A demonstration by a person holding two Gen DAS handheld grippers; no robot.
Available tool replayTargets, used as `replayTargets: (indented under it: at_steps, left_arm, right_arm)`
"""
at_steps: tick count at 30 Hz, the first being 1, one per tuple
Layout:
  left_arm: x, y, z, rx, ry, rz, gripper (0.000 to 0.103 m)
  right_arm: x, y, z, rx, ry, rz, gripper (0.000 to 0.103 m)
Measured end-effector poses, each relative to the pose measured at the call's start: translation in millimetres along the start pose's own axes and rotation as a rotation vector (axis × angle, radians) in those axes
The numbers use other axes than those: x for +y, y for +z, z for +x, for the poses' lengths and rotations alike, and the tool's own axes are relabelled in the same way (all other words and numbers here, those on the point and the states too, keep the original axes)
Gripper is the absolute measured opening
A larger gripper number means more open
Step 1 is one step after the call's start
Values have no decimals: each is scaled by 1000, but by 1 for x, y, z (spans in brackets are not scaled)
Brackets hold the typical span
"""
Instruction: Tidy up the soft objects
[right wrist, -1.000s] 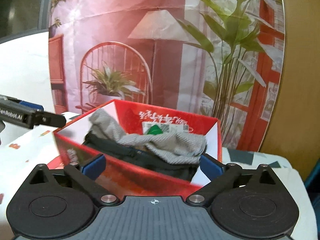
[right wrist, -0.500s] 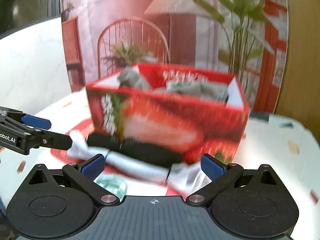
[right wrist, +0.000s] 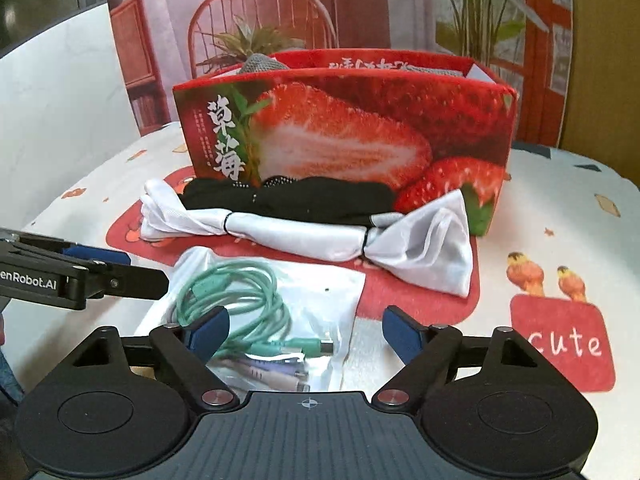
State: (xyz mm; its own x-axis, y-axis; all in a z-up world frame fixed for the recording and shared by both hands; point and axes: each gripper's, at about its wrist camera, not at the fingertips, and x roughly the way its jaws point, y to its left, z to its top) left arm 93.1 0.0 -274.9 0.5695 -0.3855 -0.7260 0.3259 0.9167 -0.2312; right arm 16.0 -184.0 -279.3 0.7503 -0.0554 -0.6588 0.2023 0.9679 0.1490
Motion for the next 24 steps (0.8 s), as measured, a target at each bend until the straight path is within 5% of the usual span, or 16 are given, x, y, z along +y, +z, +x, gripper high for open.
replayTargets:
  at_steps: [11,24]
  left_arm:
    - [-2,-7,3,-6,-7,-5,55]
    - [-2,-10,0,0,-24,3,52]
  right_arm:
    - [5,-23,-5,-31,8,32,81]
    - [7,-24,-4,-35,-2,7,81]
